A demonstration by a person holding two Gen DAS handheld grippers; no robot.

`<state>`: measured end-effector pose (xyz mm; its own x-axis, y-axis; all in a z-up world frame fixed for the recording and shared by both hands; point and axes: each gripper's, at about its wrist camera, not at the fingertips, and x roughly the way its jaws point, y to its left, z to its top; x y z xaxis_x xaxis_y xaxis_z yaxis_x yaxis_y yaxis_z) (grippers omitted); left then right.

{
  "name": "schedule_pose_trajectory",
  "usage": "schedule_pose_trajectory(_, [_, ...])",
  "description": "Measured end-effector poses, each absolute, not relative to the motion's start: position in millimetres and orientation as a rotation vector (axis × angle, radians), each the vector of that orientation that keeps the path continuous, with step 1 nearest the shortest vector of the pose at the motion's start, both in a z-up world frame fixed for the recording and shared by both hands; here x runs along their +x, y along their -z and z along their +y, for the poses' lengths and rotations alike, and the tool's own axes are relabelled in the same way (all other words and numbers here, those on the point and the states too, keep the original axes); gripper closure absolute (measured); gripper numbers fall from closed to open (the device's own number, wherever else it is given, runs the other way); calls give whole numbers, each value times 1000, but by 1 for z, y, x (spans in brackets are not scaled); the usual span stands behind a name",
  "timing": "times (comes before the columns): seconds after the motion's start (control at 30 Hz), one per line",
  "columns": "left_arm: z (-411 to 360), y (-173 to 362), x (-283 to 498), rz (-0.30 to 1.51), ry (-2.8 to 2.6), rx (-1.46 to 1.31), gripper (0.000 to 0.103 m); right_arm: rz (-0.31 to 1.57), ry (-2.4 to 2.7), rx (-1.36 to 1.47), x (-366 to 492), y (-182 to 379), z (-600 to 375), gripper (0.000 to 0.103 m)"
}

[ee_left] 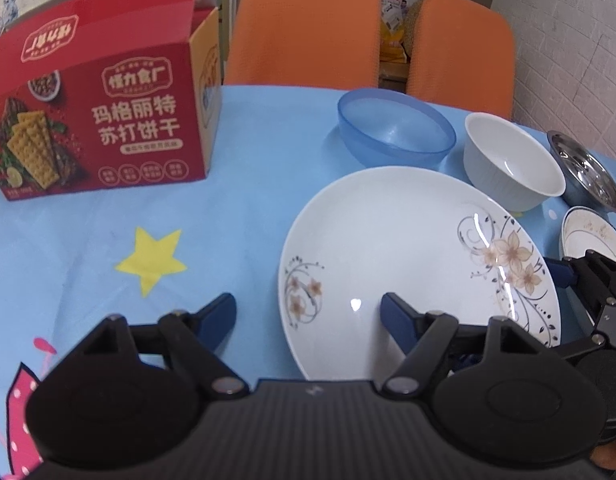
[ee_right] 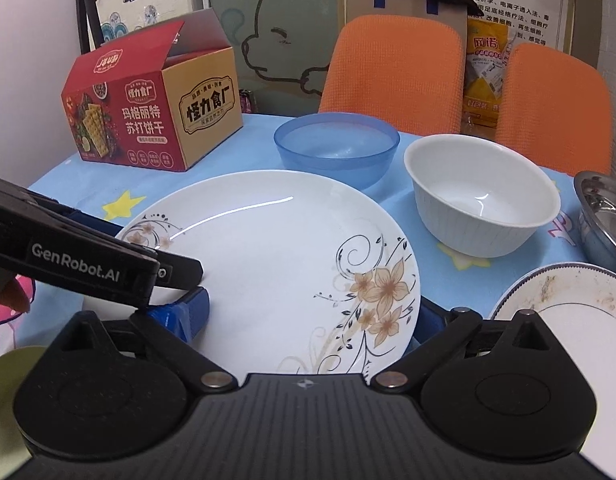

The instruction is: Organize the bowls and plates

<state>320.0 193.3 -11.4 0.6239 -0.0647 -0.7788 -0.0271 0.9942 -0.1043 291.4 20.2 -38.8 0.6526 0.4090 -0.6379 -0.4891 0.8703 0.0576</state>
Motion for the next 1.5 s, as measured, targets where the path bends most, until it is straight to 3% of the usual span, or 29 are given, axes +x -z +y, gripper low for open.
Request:
schedule_pose_trajectory(0.1, [189,8,317,890,57,-111,54,664,-535,-131,288,41,17,16])
schedule_pose_trajectory(0.83, [181,-14,313,873,10,-136,60,657,-487,-54,273,14,11,18])
schedule_pose_trajectory(1.17, [176,-37,231,827,0,-136,61,611,-492,-25,201,-7,7,18])
schedule_pose_trajectory(1.5, [169,-17,145,859,-42,-126,64,671,-517,6,125,12,6,17])
